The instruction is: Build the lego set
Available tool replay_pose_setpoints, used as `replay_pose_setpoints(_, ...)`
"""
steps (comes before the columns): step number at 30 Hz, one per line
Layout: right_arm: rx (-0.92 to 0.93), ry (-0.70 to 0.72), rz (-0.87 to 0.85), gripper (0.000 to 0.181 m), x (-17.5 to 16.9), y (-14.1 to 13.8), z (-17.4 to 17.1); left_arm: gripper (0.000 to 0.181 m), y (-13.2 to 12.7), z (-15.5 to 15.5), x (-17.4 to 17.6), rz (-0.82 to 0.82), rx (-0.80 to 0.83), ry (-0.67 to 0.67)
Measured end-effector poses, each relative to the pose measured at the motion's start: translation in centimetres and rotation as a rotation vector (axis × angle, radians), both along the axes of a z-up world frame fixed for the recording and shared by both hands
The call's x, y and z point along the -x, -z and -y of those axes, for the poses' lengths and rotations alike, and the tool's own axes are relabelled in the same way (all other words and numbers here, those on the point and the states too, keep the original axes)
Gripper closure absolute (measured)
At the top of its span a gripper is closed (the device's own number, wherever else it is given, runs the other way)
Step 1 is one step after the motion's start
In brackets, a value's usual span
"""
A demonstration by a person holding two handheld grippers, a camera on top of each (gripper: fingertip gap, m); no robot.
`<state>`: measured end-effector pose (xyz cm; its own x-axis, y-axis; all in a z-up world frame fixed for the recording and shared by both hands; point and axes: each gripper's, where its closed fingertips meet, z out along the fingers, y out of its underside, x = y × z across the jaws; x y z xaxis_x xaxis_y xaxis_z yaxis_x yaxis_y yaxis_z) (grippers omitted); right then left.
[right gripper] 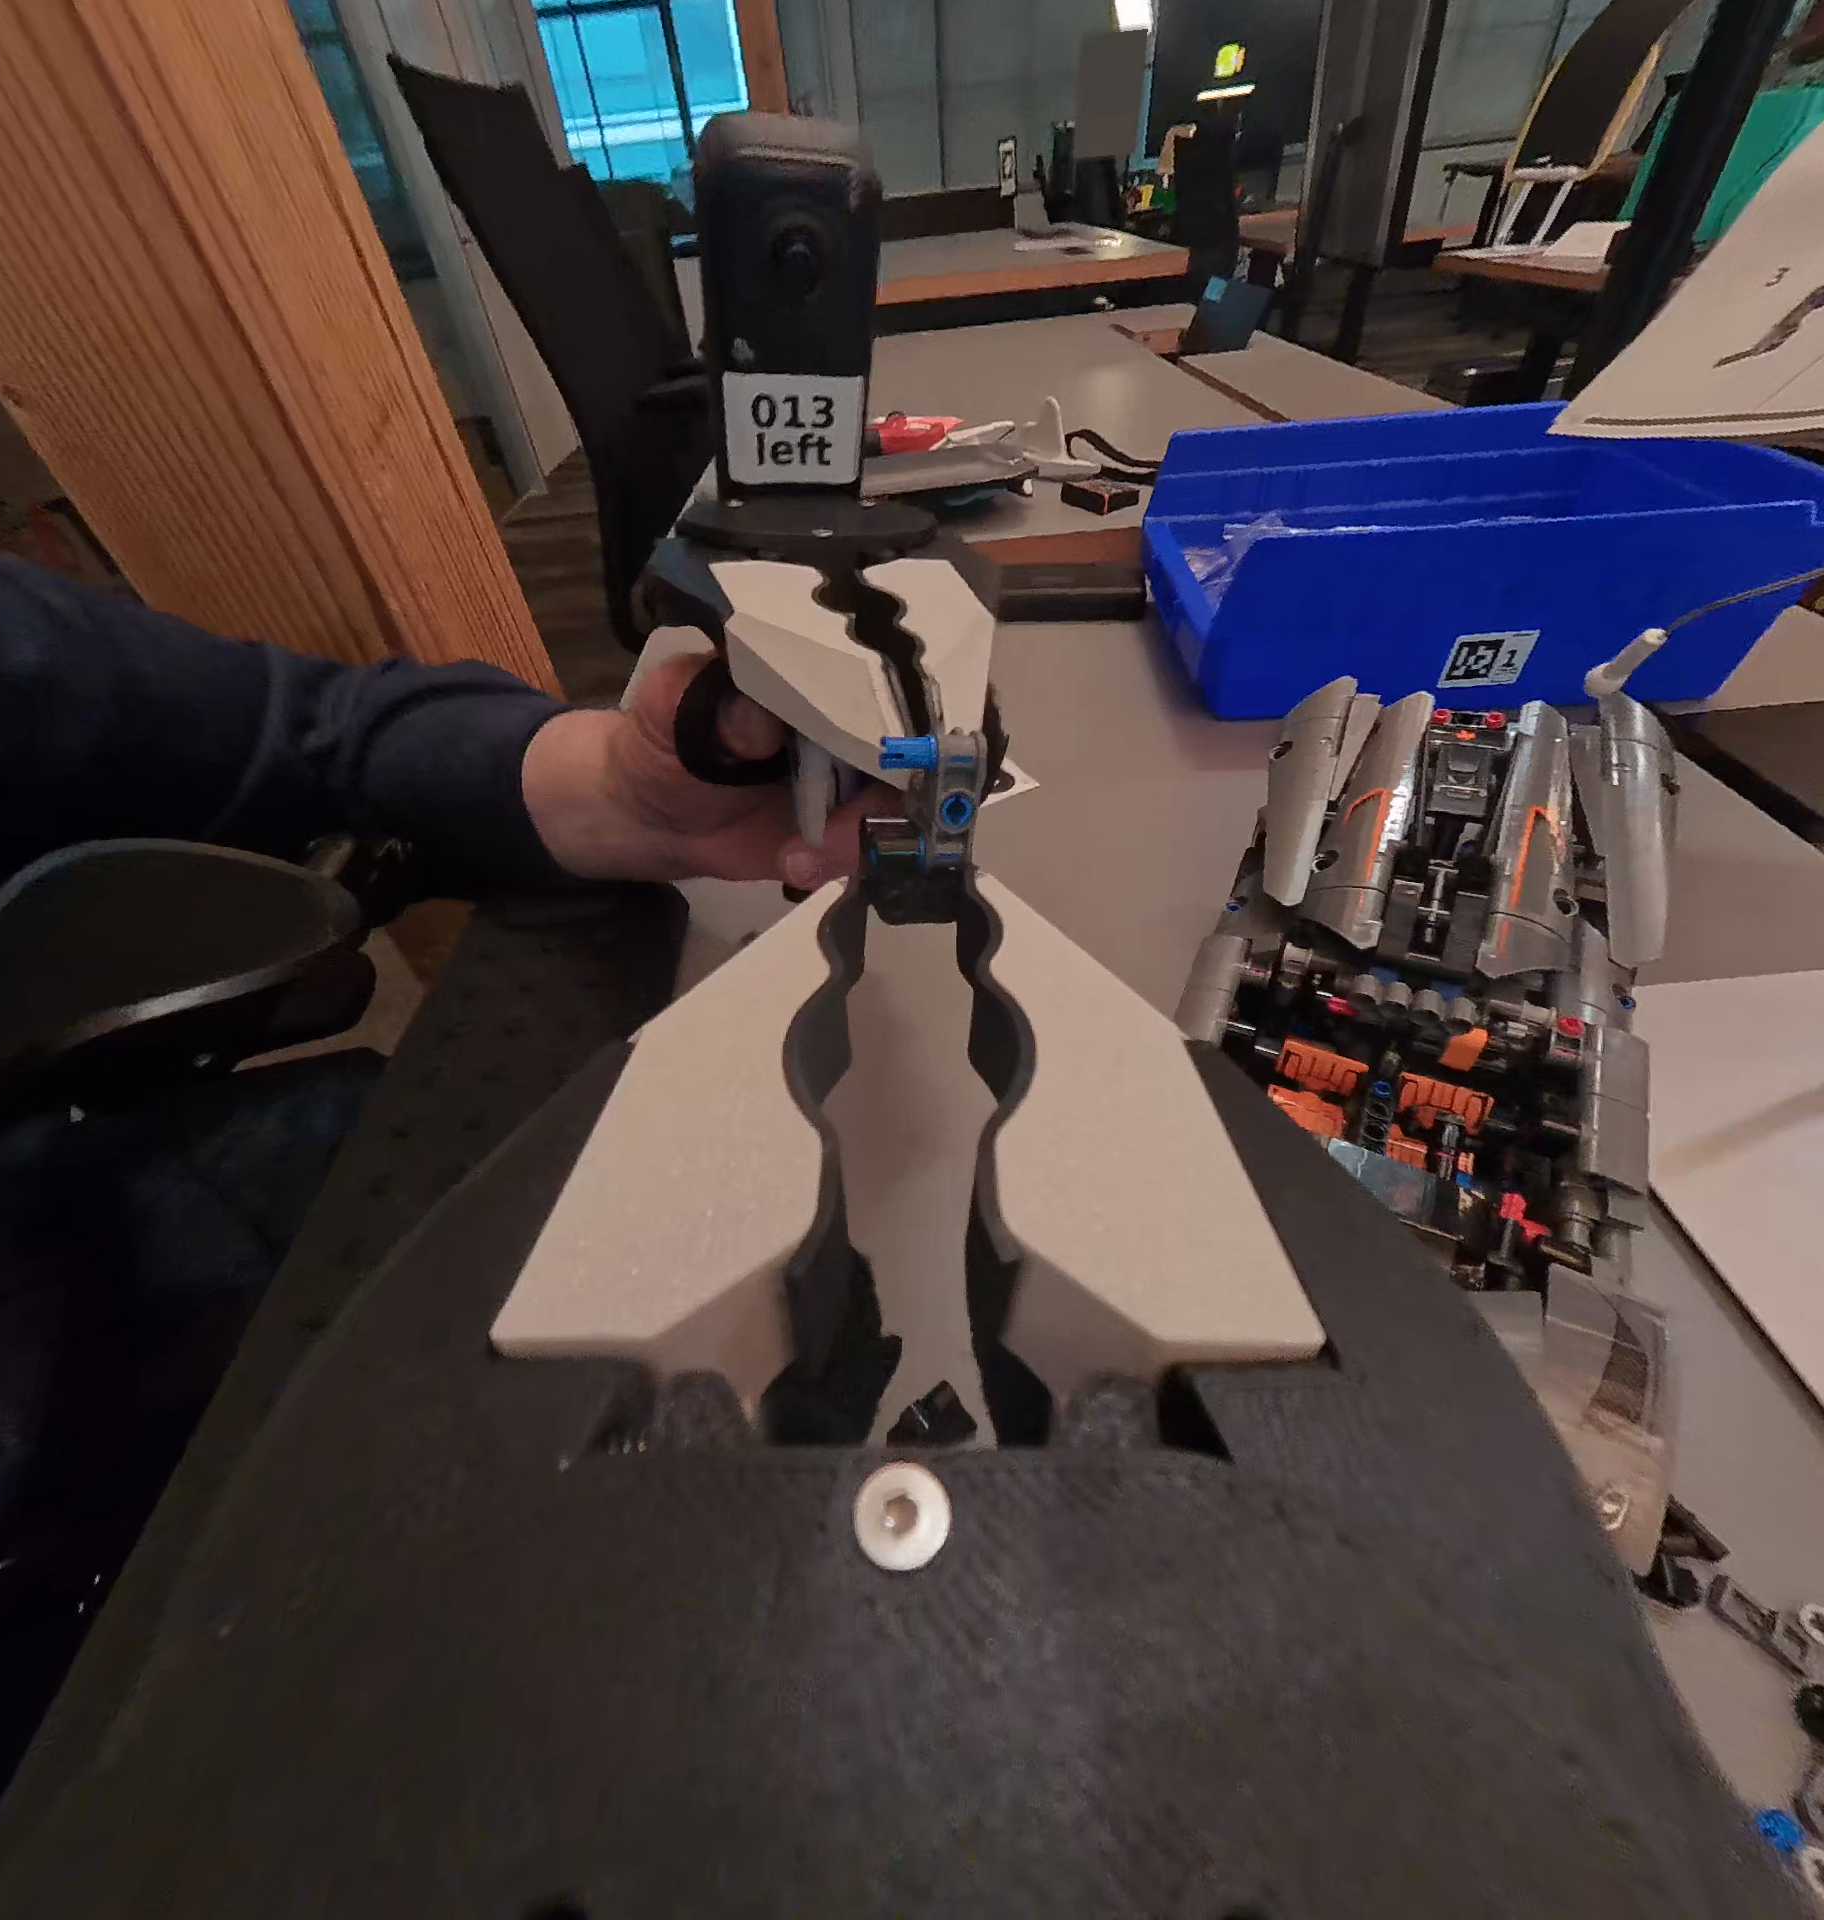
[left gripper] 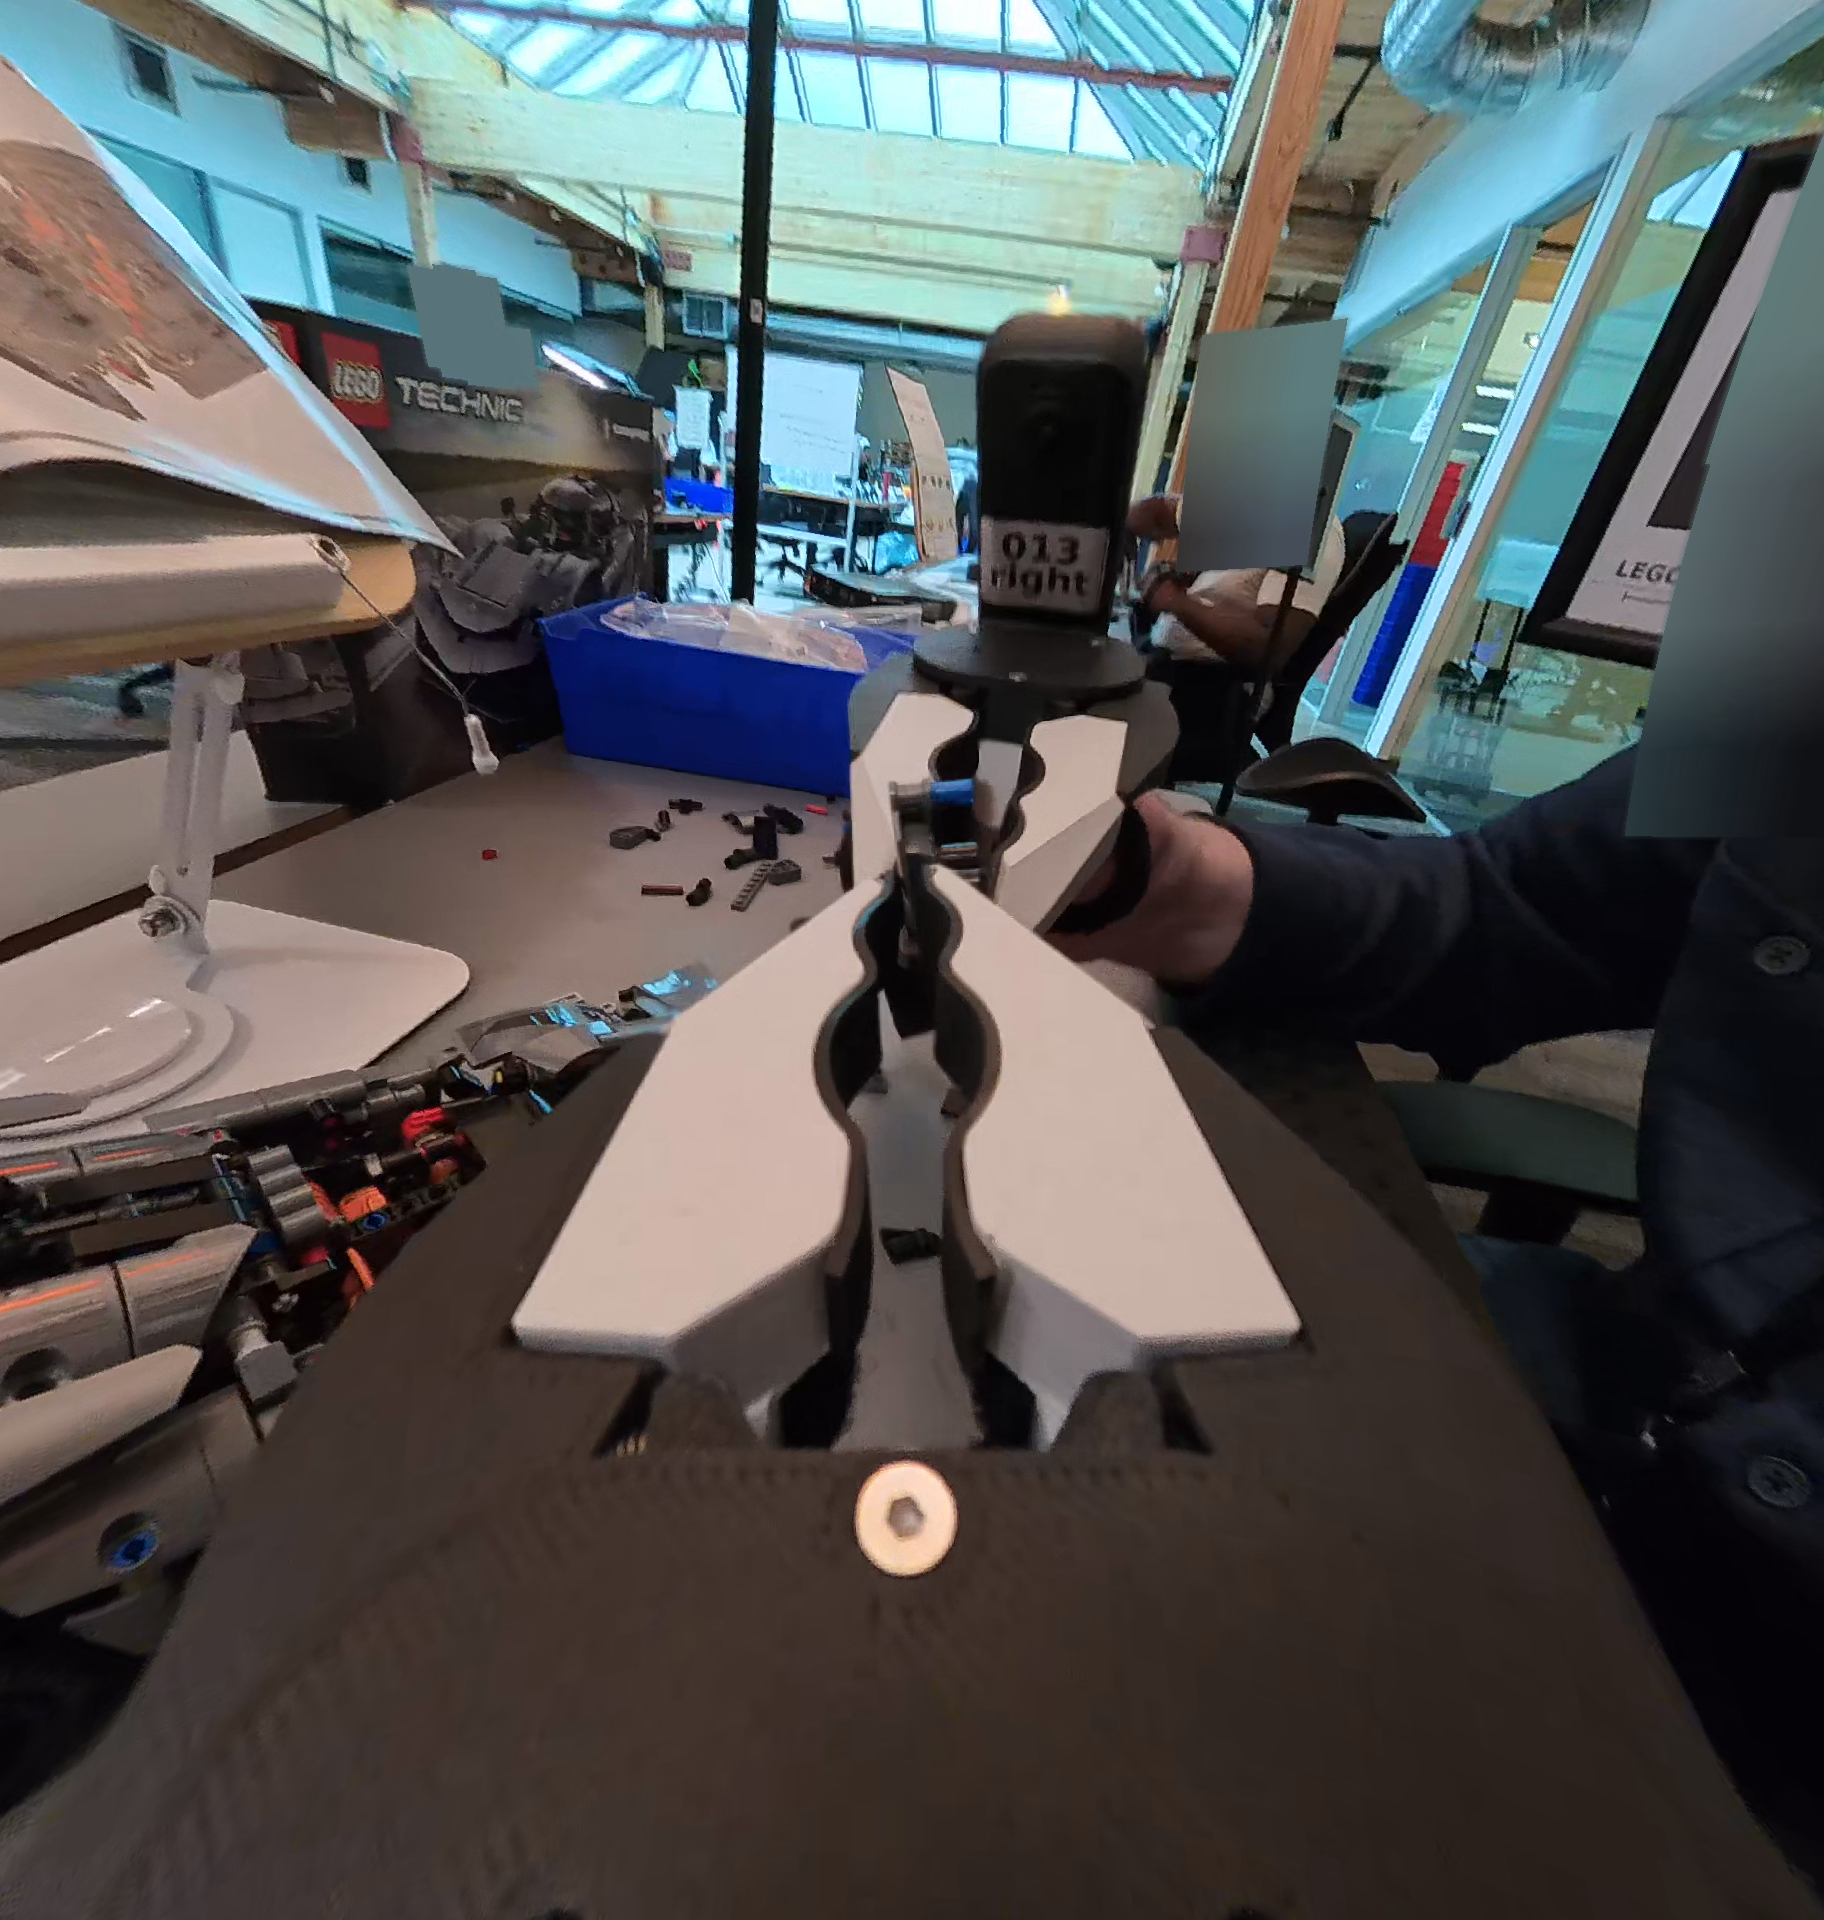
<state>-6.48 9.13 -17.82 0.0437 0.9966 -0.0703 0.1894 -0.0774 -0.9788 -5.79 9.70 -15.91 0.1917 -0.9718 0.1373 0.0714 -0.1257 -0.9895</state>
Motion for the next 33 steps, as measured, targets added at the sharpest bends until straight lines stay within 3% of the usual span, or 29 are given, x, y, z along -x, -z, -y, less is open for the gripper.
replay_pose_setpoints(5, -0.083, 0.068, 0.019, 0.164, 0.1, -0.2, -0.5, 0.181, 0.0, -0.4, 0.0, -0.019, -0.017, -0.065)
replay_pose_setpoints(8, -0.232, 0.17, 0.073, 0.148, 0.2, -0.2, -1.1, 0.181, 0.0, -1.2, 0.5, -0.016, -0.006, -0.119)
replay_pose_setpoints(12, -0.381, 0.265, 0.15, 0.163, 0.2, 0.3, -1.9, 0.181, 0.1, -1.6, 0.6, -0.001, 0.038, -0.125)
replay_pose_setpoints(18, -0.366, 0.275, 0.145, 0.169, 0.2, 0.3, -2.0, 0.181, 0.2, -1.7, 0.6, 0.007, 0.05, -0.142)
replay_pose_setpoints(22, -0.389, 0.326, 0.163, 0.154, 0.3, 0.1, -2.4, 0.181, 0.0, -2.0, 0.9, 0.039, 0.077, -0.155)
replay_pose_setpoints(33, -0.396, 0.372, 0.217, 0.165, 0.0, 0.6, -2.8, 0.181, 0.5, -2.1, 0.5, -0.012, 0.042, -0.195)
